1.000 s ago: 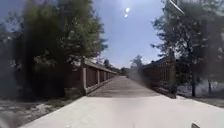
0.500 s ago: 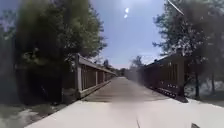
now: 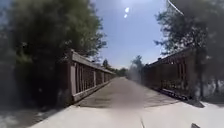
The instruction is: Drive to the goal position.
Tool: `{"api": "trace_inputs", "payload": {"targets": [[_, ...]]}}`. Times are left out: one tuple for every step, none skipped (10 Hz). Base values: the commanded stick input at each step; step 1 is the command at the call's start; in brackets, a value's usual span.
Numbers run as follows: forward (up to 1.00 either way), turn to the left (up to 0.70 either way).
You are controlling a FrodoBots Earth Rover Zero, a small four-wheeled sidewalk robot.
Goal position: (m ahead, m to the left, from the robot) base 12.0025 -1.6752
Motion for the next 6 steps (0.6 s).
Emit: {"api": "trace_inputs", "payload": {"targets": [[0.70,-0.05],[0.70,0.00],[0.70,0.00],[0.70,0.00],[0.70,0.00],[0.70,0.00]]}}
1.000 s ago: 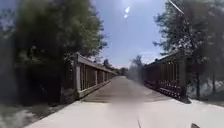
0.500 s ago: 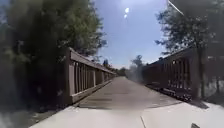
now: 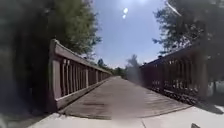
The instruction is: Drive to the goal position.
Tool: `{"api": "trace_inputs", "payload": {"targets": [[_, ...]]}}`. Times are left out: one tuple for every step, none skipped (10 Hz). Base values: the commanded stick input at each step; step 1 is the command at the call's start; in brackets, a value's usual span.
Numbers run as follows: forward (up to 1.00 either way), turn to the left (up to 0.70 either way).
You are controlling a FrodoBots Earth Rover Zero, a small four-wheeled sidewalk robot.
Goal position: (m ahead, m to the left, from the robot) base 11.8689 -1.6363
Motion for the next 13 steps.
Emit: {"api": "trace_inputs", "payload": {"targets": [[0.70,0.00],[0.70,-0.01],[0.70,-0.14],[0.70,-0.14],[0.70,-0.10],[0.70,0.00],[0.70,0.00],[0.70,0.00],[0.70,0.00],[0.70,0.00],[0.70,0.00],[0.70,0.00],[0.70,0.00]]}}
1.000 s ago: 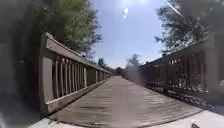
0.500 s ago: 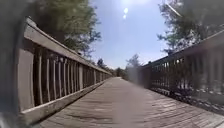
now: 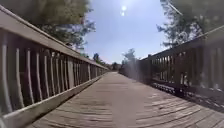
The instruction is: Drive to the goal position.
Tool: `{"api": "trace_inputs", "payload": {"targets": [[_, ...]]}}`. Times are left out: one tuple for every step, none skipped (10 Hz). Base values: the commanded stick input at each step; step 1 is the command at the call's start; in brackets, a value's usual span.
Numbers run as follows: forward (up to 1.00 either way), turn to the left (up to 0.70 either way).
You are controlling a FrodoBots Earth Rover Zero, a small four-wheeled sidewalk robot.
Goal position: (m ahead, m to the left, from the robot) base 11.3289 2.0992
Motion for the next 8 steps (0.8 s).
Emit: {"api": "trace_inputs", "payload": {"targets": [[0.70,0.00],[0.70,0.00],[0.70,0.00],[0.70,0.00],[0.70,0.00],[0.70,0.00],[0.70,0.00],[0.70,0.00]]}}
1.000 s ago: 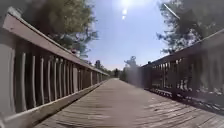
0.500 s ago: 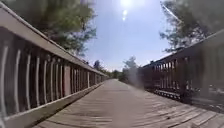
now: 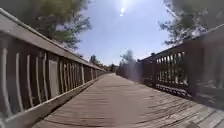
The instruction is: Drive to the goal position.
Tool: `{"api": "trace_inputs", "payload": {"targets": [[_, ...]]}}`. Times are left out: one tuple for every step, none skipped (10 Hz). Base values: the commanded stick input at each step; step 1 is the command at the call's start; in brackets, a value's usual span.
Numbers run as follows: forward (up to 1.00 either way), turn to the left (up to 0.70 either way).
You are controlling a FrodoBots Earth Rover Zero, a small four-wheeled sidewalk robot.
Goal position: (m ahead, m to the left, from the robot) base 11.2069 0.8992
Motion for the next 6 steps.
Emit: {"api": "trace_inputs", "payload": {"targets": [[0.70,0.00],[0.70,0.00],[0.70,0.00],[0.70,0.00],[0.70,0.00],[0.70,0.00]]}}
